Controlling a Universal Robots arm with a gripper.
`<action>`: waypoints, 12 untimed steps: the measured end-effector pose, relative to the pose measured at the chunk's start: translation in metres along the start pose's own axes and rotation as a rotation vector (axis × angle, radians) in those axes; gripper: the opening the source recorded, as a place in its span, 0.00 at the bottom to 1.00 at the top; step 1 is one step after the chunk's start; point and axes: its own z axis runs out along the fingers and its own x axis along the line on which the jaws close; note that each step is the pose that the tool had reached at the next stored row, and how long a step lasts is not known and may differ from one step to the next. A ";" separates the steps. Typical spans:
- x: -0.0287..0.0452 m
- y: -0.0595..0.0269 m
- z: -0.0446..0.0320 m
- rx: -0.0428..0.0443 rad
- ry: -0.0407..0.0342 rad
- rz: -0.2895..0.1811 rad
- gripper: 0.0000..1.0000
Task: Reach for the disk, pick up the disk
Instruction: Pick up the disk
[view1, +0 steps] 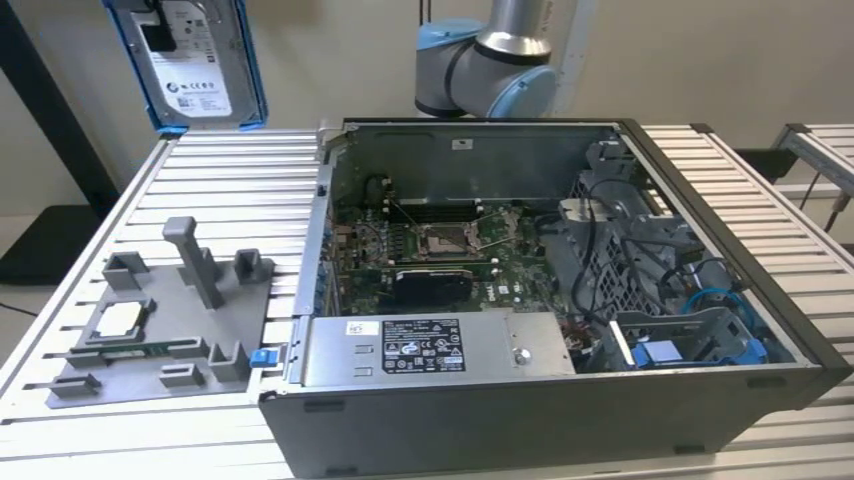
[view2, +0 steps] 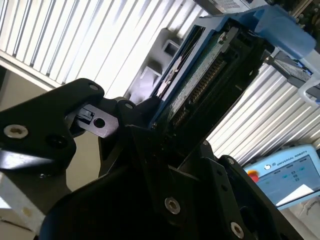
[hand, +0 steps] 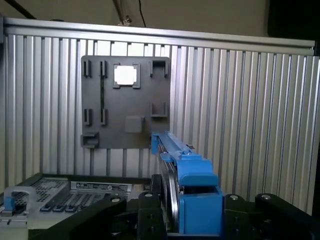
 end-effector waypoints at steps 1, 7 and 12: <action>0.0001 -0.0034 -0.0001 -0.0001 0.0000 0.000 0.00; 0.0008 -0.0240 -0.0003 -0.0008 0.0000 0.000 0.00; 0.0014 -0.0420 -0.0005 -0.0013 -0.0001 0.000 0.00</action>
